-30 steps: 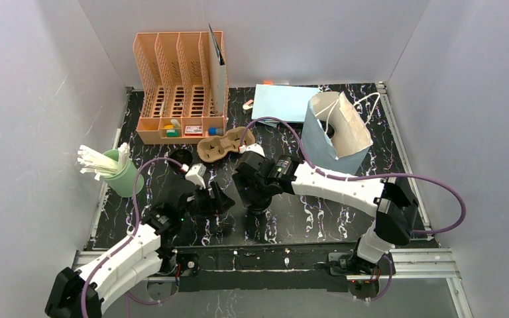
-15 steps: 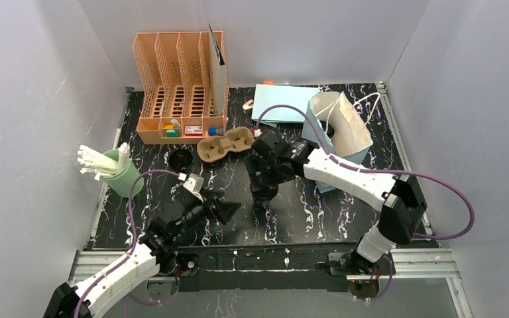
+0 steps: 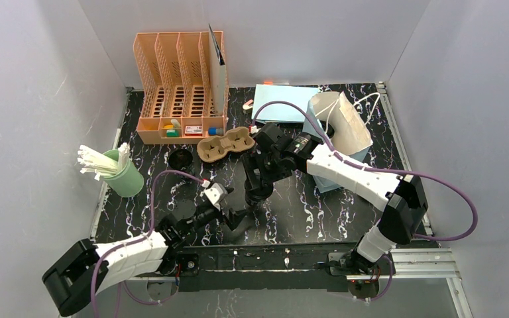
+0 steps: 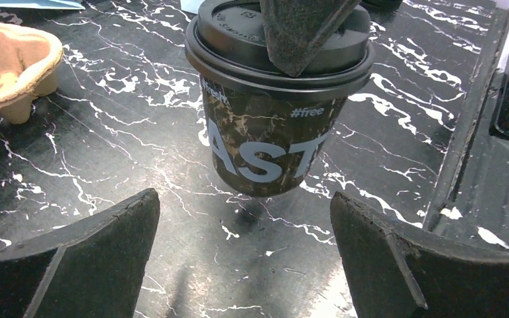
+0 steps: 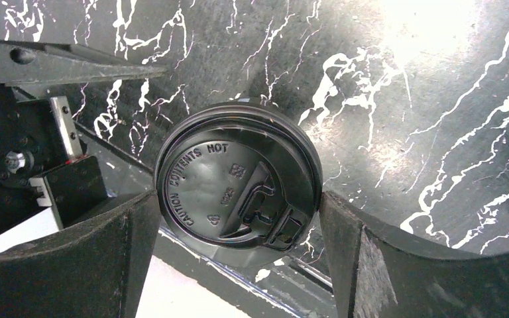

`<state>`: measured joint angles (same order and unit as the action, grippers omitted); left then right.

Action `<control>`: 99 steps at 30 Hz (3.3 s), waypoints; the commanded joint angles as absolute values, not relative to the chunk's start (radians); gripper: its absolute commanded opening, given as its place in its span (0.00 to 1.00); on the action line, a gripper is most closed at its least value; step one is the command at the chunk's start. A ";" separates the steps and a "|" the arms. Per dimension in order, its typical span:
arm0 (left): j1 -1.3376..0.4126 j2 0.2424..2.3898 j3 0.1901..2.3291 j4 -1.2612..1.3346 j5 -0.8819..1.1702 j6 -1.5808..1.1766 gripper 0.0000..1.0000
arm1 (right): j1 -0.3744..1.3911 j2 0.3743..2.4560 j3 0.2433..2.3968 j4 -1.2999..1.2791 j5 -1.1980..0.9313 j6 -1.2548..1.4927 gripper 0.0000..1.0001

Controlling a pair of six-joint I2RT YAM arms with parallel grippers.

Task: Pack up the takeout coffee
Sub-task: Pick up the coffee cup from the center of the board.

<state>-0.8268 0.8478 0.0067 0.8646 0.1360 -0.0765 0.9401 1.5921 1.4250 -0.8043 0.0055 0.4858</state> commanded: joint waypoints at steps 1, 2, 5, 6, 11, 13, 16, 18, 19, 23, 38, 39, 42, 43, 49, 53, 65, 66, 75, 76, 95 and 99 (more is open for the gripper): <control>-0.831 0.914 0.030 0.979 0.145 0.036 0.98 | 0.941 1.557 1.450 -0.773 -0.065 0.457 0.89; -0.832 0.933 0.028 0.997 0.157 0.042 0.98 | 0.940 1.556 1.446 -0.768 -0.072 0.457 0.89; -0.831 0.980 0.019 1.051 0.178 0.060 0.98 | 0.942 1.554 1.439 -0.758 -0.090 0.457 0.89; -0.832 0.991 0.019 1.057 0.179 0.068 0.98 | 0.941 1.555 1.439 -0.757 -0.099 0.457 0.89; -0.832 1.037 0.031 1.071 0.174 0.099 0.98 | 0.940 1.560 1.425 -0.743 -0.144 0.456 0.89; -0.832 1.055 0.037 1.079 0.177 0.106 0.98 | 0.940 1.561 1.417 -0.734 -0.151 0.456 0.89; -0.831 1.086 0.045 1.093 0.190 0.115 0.98 | 0.941 1.565 1.411 -0.729 -0.161 0.456 0.89; -0.833 1.108 0.048 1.104 0.201 0.124 0.98 | 0.940 1.568 1.410 -0.726 -0.168 0.455 0.89; -0.832 1.117 0.050 1.110 0.205 0.127 0.97 | 0.940 1.569 1.409 -0.724 -0.173 0.456 0.89; -0.832 1.145 0.058 1.125 0.223 0.135 0.94 | 0.940 1.575 1.406 -0.716 -0.192 0.456 0.90; -0.831 1.183 0.060 1.132 0.256 0.140 0.61 | 0.940 1.568 1.393 -0.716 -0.177 0.446 0.98; -0.832 1.185 0.060 1.133 0.259 0.139 0.61 | 0.940 1.565 1.397 -0.721 -0.162 0.446 0.98; -0.833 1.192 0.060 1.134 0.261 0.137 0.60 | 0.941 1.554 1.408 -0.729 -0.130 0.437 0.98; -0.832 1.193 0.060 1.134 0.263 0.137 0.60 | 0.941 1.551 1.412 -0.733 -0.122 0.430 0.98; -0.831 1.184 0.055 1.137 0.265 0.130 0.59 | 0.938 1.518 1.416 -0.744 -0.094 0.403 0.98; -0.832 1.169 0.048 1.140 0.272 0.126 0.58 | 0.933 1.499 1.405 -0.739 -0.101 0.374 0.98; -0.832 1.126 0.040 1.151 0.338 0.122 0.57 | 0.928 1.508 1.372 -0.697 -0.274 0.279 0.98; -0.832 1.125 0.039 1.151 0.339 0.121 0.57 | 0.928 1.511 1.373 -0.700 -0.274 0.279 0.98; -0.832 1.140 0.046 1.151 0.338 0.115 0.57 | 0.928 1.523 1.379 -0.726 -0.283 0.279 0.98; -0.832 1.144 0.047 1.151 0.338 0.114 0.57 | 0.928 1.525 1.379 -0.728 -0.286 0.278 0.98; -0.832 1.159 0.069 1.152 0.334 0.081 0.56 | 0.940 1.571 1.384 -0.787 -0.233 0.265 0.95; -0.831 1.165 0.072 1.152 0.334 0.077 0.56 | 0.950 1.570 1.383 -0.785 -0.246 0.264 0.98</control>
